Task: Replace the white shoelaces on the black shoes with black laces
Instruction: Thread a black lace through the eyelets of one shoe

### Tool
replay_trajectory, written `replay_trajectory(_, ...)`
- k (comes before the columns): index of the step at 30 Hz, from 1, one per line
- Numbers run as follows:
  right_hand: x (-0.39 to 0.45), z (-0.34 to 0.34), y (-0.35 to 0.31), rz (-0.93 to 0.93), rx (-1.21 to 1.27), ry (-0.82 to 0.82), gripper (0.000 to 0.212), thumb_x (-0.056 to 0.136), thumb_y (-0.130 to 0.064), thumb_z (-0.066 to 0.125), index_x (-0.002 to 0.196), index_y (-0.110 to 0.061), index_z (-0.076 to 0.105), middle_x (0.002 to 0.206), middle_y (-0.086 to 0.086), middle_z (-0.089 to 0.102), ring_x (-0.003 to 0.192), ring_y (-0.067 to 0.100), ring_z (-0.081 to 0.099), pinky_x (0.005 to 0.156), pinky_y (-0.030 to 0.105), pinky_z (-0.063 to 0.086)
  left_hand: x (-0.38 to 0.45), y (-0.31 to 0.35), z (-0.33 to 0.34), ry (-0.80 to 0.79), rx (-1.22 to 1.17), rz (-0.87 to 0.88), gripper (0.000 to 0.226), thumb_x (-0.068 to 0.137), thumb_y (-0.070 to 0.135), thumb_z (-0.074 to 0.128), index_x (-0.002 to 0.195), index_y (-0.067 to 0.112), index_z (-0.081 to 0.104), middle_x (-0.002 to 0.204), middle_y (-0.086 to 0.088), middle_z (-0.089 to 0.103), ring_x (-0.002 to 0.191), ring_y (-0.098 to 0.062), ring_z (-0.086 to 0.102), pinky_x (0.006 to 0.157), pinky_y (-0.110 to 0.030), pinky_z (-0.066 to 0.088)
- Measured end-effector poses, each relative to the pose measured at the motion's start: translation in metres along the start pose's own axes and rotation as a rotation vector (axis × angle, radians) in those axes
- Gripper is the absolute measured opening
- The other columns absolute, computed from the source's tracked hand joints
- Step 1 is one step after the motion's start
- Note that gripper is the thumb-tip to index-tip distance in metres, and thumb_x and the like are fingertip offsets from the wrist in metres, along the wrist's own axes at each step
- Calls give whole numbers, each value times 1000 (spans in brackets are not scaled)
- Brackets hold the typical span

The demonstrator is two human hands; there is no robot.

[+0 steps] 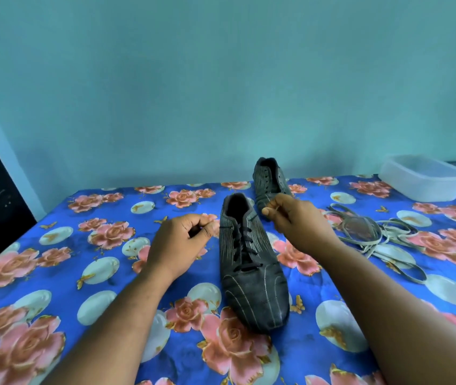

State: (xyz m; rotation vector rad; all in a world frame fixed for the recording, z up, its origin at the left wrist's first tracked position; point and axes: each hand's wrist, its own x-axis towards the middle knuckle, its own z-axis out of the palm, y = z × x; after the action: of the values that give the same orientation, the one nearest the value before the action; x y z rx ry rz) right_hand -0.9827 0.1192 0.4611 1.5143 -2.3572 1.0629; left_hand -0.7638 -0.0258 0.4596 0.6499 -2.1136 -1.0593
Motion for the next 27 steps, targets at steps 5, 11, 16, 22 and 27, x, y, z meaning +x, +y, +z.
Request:
replay_trajectory(5, 0, -31, -18, 195, 176, -148, 31, 95, -44, 67, 76, -20, 63, 49, -4, 55, 42, 14, 57, 51, 32, 47, -8, 26, -15, -157, 85, -151, 25, 99, 23, 65, 88, 2, 70, 53, 11, 54, 44, 0, 51, 48, -8, 41)
replay_trajectory(11, -55, -69, -62, 286, 451, -292, 15, 98, -24, 66, 94, -10, 68, 59, 1, 63, 46, 22, 54, 55, 33, 44, -61, 58, -23, -193, -34, -189, 14, 99, 20, 66, 93, 8, 73, 64, 2, 66, 47, -12, 41, 45, -21, 35)
replay_trajectory(16, -116, -75, -98, 370, 724, -318, 18, 100, -10, 62, 116, -17, 64, 81, 12, 75, 56, 28, 59, 54, 36, 54, -126, 78, 4, -168, -459, -341, 15, 101, 7, 59, 110, 6, 71, 85, -9, 77, 54, -17, 61, 49, -26, 52)
replay_trajectory(22, -164, -62, -114, 396, 762, -269, 24, 99, -7, 61, 121, -18, 57, 87, 13, 77, 66, 30, 70, 59, 41, 60, -169, 85, 29, -129, -575, -404, 20, 100, -5, 54, 108, 4, 69, 91, -10, 76, 71, -21, 66, 73, -38, 60)
replay_trajectory(27, -179, -45, -107, 298, 289, -262, 25, 95, -21, 65, 119, -27, 63, 73, -2, 75, 63, 14, 72, 71, 40, 61, -178, 73, 37, -143, -406, -401, 14, 85, 9, 74, 98, 13, 72, 77, -2, 75, 73, -21, 66, 80, -44, 57)
